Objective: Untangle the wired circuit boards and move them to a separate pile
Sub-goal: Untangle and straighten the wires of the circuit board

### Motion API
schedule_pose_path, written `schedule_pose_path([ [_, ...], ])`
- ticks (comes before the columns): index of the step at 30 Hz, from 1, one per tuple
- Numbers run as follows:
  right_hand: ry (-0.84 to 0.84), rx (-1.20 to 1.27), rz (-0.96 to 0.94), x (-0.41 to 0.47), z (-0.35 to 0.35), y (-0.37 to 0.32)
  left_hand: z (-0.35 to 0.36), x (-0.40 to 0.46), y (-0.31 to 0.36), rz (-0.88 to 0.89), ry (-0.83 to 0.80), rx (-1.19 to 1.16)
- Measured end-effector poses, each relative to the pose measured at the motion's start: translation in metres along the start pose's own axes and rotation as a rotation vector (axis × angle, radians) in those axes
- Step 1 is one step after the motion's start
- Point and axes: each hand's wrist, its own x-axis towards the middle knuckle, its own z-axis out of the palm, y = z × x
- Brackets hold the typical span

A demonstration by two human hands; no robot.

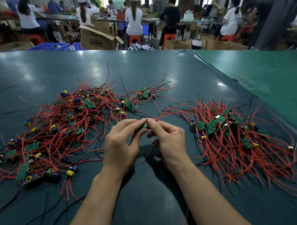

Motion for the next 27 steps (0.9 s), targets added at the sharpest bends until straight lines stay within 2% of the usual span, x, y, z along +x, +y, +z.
schedule_pose_path([
  [7, 0.320, 0.228, 0.047, 0.013, -0.009, -0.005, 0.006, 0.001, 0.004, 0.048, 0.043, 0.062],
  [11, 0.449, 0.269, 0.032, 0.019, -0.022, -0.006, 0.009, 0.001, 0.005, 0.067, 0.025, 0.077],
  [14, 0.386, 0.275, 0.059, 0.021, -0.026, -0.007, 0.006, 0.000, 0.003, 0.037, 0.033, 0.058],
  [17, 0.233, 0.251, 0.092, 0.017, -0.021, -0.005, 0.000, -0.001, 0.002, -0.010, 0.053, 0.027],
  [21, 0.031, 0.257, 0.123, 0.014, -0.014, -0.003, 0.001, -0.001, 0.006, -0.013, -0.018, -0.005],
  [27, 0.027, 0.292, 0.163, 0.012, -0.014, -0.002, -0.001, 0.001, 0.004, -0.061, 0.006, -0.014],
])
